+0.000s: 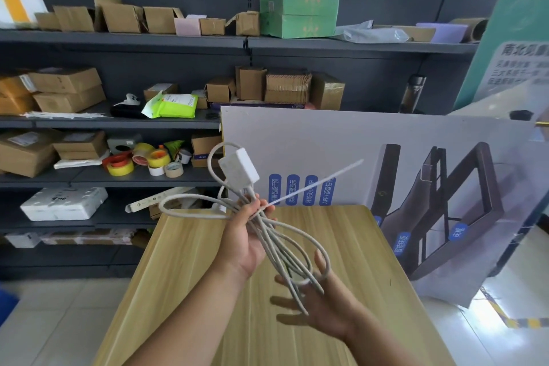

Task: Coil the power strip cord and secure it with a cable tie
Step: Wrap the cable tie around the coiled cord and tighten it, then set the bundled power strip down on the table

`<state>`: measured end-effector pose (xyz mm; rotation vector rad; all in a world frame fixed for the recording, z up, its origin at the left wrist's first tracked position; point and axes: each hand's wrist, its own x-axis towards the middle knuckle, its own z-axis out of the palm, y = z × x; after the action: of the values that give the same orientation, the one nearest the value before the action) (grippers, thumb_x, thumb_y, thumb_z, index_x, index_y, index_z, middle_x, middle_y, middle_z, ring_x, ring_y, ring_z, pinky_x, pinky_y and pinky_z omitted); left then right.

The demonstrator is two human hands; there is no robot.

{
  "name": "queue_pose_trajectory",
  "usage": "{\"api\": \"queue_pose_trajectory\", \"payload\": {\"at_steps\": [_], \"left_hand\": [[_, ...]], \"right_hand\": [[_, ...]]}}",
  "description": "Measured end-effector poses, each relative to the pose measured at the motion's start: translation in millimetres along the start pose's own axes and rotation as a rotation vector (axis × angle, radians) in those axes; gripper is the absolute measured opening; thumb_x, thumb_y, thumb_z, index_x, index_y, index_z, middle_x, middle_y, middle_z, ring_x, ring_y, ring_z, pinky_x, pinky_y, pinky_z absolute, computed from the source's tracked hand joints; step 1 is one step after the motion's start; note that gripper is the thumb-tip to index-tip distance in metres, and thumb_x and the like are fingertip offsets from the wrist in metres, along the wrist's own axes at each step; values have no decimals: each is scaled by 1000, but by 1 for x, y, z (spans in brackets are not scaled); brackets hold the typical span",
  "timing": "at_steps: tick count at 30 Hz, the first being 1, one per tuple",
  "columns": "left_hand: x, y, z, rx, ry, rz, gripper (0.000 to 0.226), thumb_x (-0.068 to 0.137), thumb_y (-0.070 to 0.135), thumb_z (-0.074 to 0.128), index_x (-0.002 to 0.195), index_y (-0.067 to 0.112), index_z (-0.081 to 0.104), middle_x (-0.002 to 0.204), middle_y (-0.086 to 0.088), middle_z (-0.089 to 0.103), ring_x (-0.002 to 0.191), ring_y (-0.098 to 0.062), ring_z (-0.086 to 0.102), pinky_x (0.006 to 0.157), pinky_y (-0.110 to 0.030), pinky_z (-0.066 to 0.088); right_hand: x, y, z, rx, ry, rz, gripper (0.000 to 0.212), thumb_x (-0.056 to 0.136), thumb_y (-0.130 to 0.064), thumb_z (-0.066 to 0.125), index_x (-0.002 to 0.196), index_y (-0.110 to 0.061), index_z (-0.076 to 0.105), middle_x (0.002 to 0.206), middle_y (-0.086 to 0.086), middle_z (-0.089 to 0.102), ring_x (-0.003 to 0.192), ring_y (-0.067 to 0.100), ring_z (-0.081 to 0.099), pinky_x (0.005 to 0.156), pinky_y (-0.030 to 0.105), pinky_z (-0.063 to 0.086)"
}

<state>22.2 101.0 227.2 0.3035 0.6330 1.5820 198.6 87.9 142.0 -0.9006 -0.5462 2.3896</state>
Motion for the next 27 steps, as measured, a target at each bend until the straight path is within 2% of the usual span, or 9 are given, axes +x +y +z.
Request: {"api": "queue_pose_trajectory", "payload": {"at_steps": [3, 5, 7, 9, 10, 14, 18, 21, 27], "left_hand": [[-4, -4, 0, 63, -93, 17, 8, 75, 18, 65, 70, 20, 70, 70, 2, 72, 91, -20, 62, 92, -43, 43], [-5, -5, -9, 133, -191, 23, 5, 72, 21, 76, 76, 21, 73, 80, 2, 74, 98, -23, 63, 90, -45, 46], [-3, -6, -26, 176, -285, 18, 52, 61, 24, 90, 107, 19, 69, 99, -1, 72, 107, -26, 63, 95, -49, 49], [-8, -10, -44, 208, -344, -8, 86, 60, 21, 91, 135, 15, 50, 114, -5, 66, 114, -29, 60, 100, -49, 49], [-12, -11, -52, 201, -371, -30, 90, 61, 19, 91, 139, 15, 45, 121, -7, 62, 119, -30, 57, 102, -49, 48], [-28, -7, -85, 34, -565, -54, 78, 73, 11, 81, 138, 2, 38, 145, -21, 40, 140, -44, 28, 113, -63, 23], [-39, 5, -119, -227, -711, -100, 112, 72, 49, 75, 154, 8, 10, 156, -30, 21, 145, -48, 14, 116, -62, -9], [-41, 4, -149, -293, -591, -215, 128, 58, 85, 58, 154, 18, 5, 159, -21, 14, 148, -41, 8, 116, -61, -13], [-35, -15, -190, -112, -33, -365, 109, 61, 91, 49, 146, 21, 42, 152, -23, 34, 140, -41, 33, 110, -63, 31]], "right_hand": [[-1, 6, 5, 257, -47, 12, 60, 79, -52, 70, 112, -2, 66, 116, 29, 64, 99, 50, 64, 82, 58, 54], [-3, -1, 2, 306, 20, -135, 58, 55, -16, 94, 103, 0, 66, 85, 23, 71, 67, 34, 71, 59, 40, 61], [-10, -14, -10, 188, 87, -273, 69, 41, 3, 94, 102, 2, 63, 65, 12, 66, 45, 17, 62, 41, 24, 53], [-21, -26, -19, -4, 187, -354, 46, 64, 5, 78, 105, -1, 59, 61, 8, 62, 41, 13, 56, 36, 18, 43], [-24, -32, -26, -45, 225, -378, 37, 71, 6, 67, 106, -3, 59, 62, 9, 62, 41, 13, 55, 35, 18, 40], [-37, -44, -48, -51, 279, -418, 19, 77, -1, 65, 94, -10, 63, 72, 9, 67, 46, 14, 58, 33, 16, 37], [-42, -42, -61, -64, 335, -420, 24, 75, -2, 66, 98, -9, 62, 75, 6, 68, 47, 11, 54, 33, 15, 34], [-42, -35, -74, -88, 384, -401, 29, 75, 0, 66, 102, -8, 62, 75, 6, 68, 46, 9, 53, 32, 15, 33], [-23, -13, -109, -94, 444, -313, 25, 90, 4, 57, 114, 7, 60, 74, 12, 70, 54, 13, 62, 38, 15, 46]]}}
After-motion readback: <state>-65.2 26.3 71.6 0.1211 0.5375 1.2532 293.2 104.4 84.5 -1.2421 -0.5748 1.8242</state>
